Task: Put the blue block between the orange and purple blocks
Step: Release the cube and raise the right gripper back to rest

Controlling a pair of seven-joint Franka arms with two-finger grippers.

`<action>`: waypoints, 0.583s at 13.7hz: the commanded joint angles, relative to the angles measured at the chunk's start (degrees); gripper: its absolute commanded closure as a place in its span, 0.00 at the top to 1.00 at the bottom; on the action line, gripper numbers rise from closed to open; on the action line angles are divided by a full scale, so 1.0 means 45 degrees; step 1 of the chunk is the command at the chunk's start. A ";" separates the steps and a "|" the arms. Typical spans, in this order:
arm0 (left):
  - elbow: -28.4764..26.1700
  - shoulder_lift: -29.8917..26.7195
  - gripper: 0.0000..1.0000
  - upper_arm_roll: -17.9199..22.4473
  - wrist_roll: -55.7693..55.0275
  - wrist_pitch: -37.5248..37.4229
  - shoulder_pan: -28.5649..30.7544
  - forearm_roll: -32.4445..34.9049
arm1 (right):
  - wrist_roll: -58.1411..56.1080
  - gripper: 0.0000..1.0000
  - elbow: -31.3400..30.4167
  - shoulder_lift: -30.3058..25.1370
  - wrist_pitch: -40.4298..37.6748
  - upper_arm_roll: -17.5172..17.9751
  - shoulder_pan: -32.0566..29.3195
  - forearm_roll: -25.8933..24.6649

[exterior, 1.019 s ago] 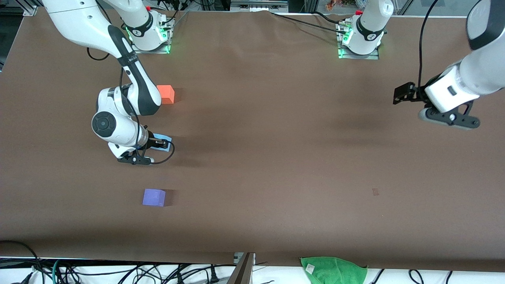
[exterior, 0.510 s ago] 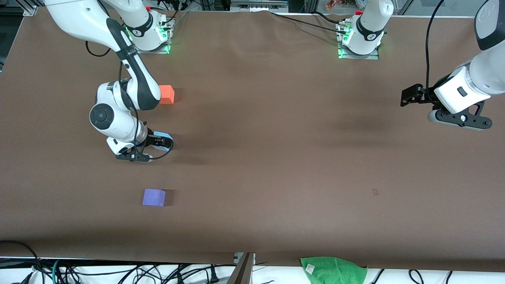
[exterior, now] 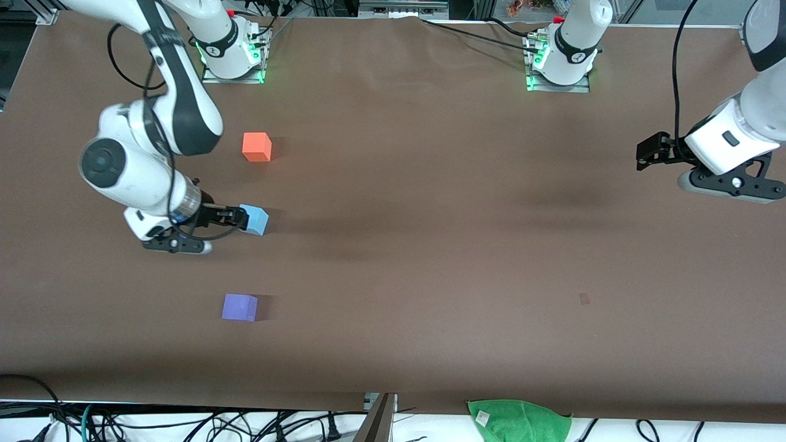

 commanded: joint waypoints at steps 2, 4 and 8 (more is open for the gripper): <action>0.1102 0.0719 1.00 -0.0013 0.0187 0.0075 -0.0027 0.0168 | -0.0574 0.99 0.0834 -0.1043 -0.1089 -0.0599 -0.0061 -0.0115; 0.1358 0.0740 1.00 -0.0013 0.0247 0.0018 0.0051 0.0227 | -0.1569 0.99 0.1850 -0.1063 -0.2819 -0.0894 -0.0061 0.0098; 0.1299 0.0721 1.00 0.0007 0.0228 -0.0080 0.0129 0.0148 | -0.1553 0.99 0.2931 -0.2248 -0.5933 -0.0837 -0.0061 0.0100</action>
